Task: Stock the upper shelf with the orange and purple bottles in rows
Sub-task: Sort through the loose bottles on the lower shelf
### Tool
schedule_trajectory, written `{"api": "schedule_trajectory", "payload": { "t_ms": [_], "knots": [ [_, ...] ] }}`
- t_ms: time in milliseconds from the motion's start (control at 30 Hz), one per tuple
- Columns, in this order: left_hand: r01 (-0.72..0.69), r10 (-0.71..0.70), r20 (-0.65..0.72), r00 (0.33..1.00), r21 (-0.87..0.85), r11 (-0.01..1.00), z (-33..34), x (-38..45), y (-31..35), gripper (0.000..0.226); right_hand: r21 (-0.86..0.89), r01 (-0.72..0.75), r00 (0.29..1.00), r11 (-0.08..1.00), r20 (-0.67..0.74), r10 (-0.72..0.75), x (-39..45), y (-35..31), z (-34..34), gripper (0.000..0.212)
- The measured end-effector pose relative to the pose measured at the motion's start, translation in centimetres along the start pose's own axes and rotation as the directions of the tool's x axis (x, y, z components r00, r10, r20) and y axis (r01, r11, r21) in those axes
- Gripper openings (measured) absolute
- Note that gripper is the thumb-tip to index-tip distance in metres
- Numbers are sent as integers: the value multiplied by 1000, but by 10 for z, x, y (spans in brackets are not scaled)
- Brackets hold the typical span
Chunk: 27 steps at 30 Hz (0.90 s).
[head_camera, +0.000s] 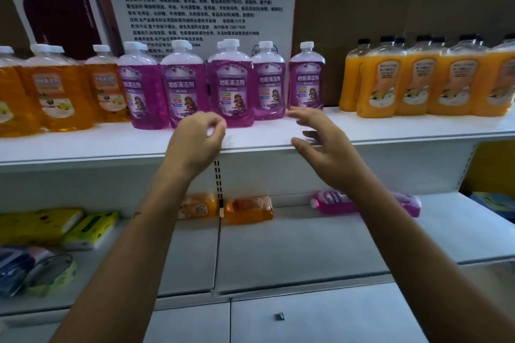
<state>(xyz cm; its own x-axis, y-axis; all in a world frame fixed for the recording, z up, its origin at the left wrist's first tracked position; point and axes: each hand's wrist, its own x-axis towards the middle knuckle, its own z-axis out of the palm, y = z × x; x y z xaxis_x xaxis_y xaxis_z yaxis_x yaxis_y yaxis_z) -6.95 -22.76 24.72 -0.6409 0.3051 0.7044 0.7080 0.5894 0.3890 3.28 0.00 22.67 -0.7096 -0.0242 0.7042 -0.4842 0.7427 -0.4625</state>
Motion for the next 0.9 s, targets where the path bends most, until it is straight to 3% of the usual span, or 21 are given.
{"api": "schedule_trajectory", "payload": {
  "t_ms": [67, 167, 267, 367, 467, 600, 667, 800, 900],
  "knots": [
    [-131, 88, -205, 975, -207, 970, -2, -19, 3, 23, 104, 17, 996, 994, -84, -9, -35, 4, 1, 39],
    [-196, 19, -366, 930, -455, 869, 11, -66, 6, 22, 257, -40, 988, 966, -132, 76, -85, 12, 10, 36],
    [-61, -111, -255, 961, -581, 812, 36, -118, -3, 23, 322, -144, 979, 936, -89, 181, -124, 22, 32, 34],
    [139, -222, -86, 971, -553, 821, 57, -163, -26, 23, 336, -288, 956, 897, 45, 290, -148, 33, 61, 32],
    [312, -345, 32, 938, -514, 799, 62, -201, -53, 22, 321, -384, 923, 866, 177, 343, -160, 40, 92, 36],
    [438, -439, 106, 892, -439, 784, 63, -228, -90, 27, 303, -435, 891, 848, 280, 357, -155, 53, 132, 39],
    [486, -477, 135, 868, -422, 766, 68, -231, -107, 26, 287, -435, 893, 853, 262, 367, -146, 67, 154, 34],
    [593, -531, 266, 805, -409, 693, 96, -213, -133, 25, 245, -494, 867, 834, 69, 494, -119, 113, 200, 24],
    [624, -502, 381, 776, -353, 697, 128, -191, -149, 26, 175, -576, 816, 798, 71, 573, -96, 157, 223, 29]
  ]
}}
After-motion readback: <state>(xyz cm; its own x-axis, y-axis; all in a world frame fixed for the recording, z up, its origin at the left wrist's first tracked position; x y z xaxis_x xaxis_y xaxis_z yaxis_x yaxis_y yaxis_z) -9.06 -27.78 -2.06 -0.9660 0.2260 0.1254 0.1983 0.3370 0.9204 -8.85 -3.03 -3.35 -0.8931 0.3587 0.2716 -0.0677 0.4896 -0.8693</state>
